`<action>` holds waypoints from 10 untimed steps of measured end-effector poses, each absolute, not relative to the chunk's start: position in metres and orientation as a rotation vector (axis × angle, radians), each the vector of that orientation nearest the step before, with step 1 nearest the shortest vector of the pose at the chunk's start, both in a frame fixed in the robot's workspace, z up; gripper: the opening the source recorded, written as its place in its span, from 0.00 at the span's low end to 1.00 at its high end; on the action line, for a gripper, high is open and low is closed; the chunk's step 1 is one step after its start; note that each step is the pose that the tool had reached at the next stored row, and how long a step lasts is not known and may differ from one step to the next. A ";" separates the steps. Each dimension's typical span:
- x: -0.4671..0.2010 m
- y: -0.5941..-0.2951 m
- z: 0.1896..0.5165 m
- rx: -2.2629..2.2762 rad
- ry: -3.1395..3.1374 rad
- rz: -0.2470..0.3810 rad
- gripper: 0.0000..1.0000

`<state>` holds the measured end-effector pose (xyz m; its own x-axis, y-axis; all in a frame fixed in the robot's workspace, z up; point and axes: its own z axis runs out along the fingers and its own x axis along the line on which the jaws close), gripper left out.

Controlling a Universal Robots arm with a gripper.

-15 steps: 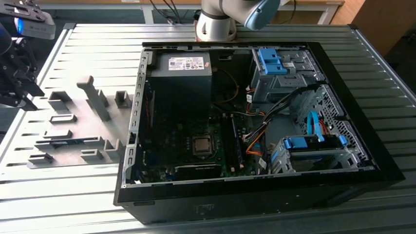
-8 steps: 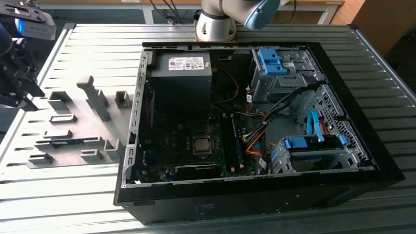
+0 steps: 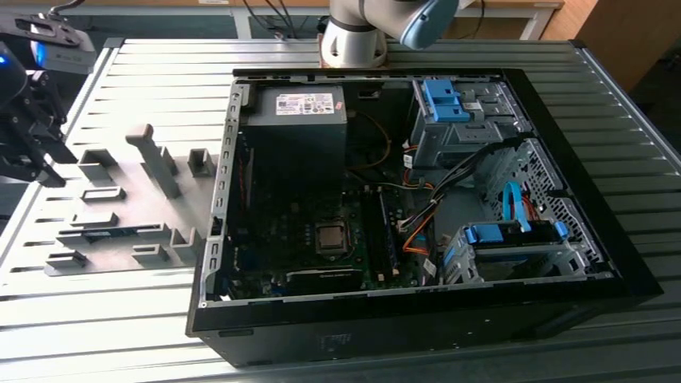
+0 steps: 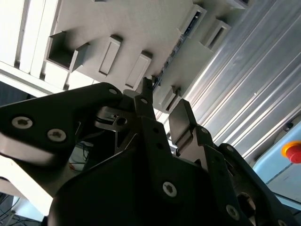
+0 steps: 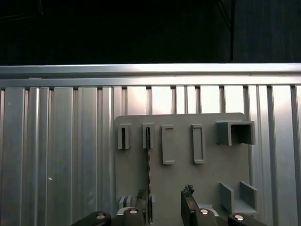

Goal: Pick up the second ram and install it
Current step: 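Pick up the second ram and move it above second insertion slot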

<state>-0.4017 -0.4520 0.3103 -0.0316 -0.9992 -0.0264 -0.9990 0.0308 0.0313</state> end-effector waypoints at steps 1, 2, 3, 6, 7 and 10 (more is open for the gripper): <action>-0.402 -0.452 0.309 2.184 -2.253 -0.064 0.42; -0.402 -0.453 0.307 2.184 -2.253 -0.064 0.42; -0.402 -0.453 0.305 2.184 -2.253 -0.064 0.42; -0.402 -0.454 0.299 2.184 -2.253 -0.064 0.42; -0.402 -0.454 0.298 2.184 -2.253 -0.064 0.42; -0.403 -0.455 0.292 2.184 -2.253 -0.064 0.42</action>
<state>-0.4026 -0.4550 0.2922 -0.0317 -0.9992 -0.0263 -0.9990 0.0308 0.0313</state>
